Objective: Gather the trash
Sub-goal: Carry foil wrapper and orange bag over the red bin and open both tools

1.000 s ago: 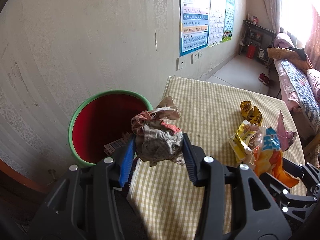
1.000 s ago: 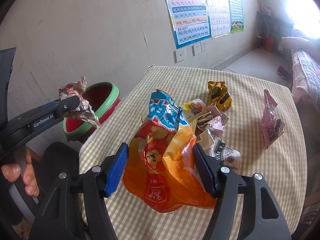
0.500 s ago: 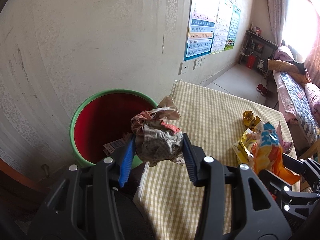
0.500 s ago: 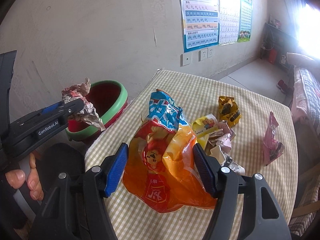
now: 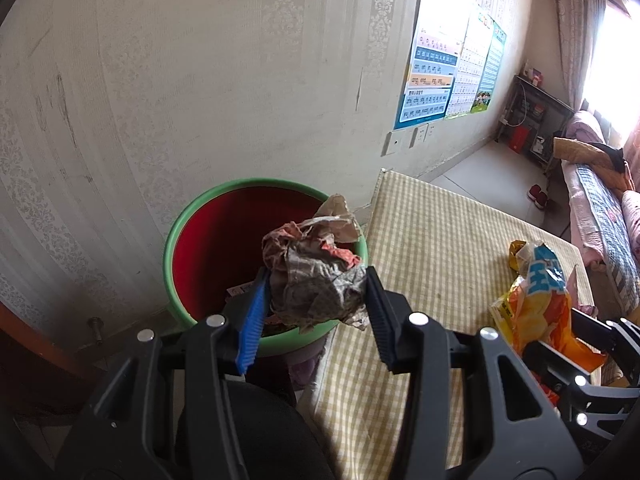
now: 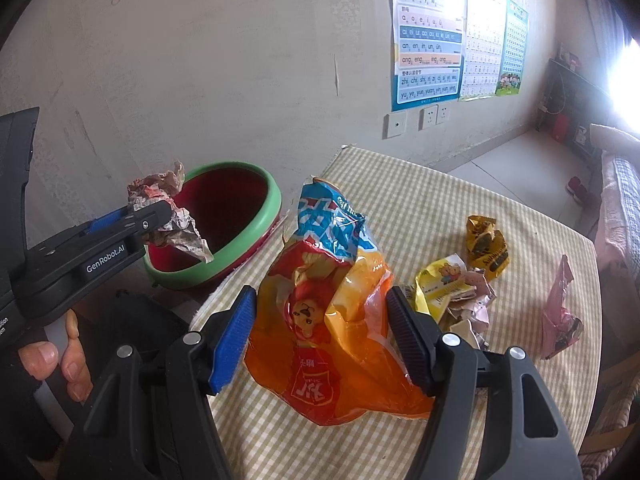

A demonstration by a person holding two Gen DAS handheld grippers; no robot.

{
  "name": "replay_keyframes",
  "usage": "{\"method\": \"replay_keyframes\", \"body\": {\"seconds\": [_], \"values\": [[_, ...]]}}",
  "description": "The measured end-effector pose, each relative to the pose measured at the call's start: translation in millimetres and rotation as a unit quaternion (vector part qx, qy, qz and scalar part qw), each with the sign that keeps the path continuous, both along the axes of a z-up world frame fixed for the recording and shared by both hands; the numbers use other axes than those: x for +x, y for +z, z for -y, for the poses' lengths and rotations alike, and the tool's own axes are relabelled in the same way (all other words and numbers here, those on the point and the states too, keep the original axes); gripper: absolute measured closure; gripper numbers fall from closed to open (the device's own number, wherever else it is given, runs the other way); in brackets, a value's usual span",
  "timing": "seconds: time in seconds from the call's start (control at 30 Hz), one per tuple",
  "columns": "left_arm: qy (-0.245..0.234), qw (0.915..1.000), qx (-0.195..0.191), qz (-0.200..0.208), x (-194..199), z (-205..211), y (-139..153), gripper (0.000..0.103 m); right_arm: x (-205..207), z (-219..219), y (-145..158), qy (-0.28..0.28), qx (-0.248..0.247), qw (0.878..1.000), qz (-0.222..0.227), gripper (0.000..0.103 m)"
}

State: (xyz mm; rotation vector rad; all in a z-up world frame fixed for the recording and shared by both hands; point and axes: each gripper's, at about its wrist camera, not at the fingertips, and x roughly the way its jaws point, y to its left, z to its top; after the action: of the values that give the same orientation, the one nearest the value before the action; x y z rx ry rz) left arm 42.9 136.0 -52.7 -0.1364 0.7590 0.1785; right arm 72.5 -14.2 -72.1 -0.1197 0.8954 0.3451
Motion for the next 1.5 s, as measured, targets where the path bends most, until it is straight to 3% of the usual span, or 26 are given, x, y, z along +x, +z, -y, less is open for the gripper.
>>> {"method": "replay_keyframes", "body": {"seconds": [0.77,1.5], "values": [[0.041,0.999,-0.015,-0.008,13,-52,4,0.058,31,-53,-2,0.036,0.031,0.999,-0.019,0.038],[0.069,0.9969,-0.027,-0.027,47,-105,-15,0.058,91,-109,-15,0.054,0.055,0.996,-0.033,0.038]]}}
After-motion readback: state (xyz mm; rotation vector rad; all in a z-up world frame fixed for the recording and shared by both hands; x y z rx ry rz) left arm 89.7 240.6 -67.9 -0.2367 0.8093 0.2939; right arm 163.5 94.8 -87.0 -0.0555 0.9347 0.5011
